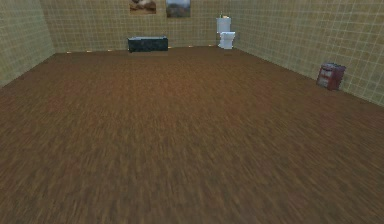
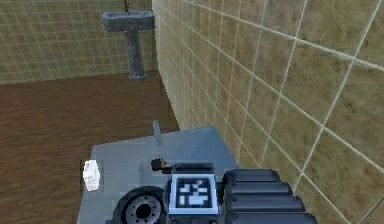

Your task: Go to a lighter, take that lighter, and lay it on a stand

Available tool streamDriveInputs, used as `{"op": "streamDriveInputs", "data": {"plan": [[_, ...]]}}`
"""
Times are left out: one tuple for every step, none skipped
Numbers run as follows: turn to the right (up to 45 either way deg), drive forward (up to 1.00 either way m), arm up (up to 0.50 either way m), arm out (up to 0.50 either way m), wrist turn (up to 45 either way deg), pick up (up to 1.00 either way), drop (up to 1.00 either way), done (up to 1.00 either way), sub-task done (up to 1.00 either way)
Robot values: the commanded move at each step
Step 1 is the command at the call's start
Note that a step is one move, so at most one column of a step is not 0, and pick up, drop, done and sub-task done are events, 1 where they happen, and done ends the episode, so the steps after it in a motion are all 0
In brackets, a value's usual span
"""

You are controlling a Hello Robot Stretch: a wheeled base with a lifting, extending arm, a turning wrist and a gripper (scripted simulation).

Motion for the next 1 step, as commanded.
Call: {"op": "streamDriveInputs", "data": {"plan": [[0.0,0.00,0.00,0.22,0.0,0.00,0.00,0.00,0.00]]}}
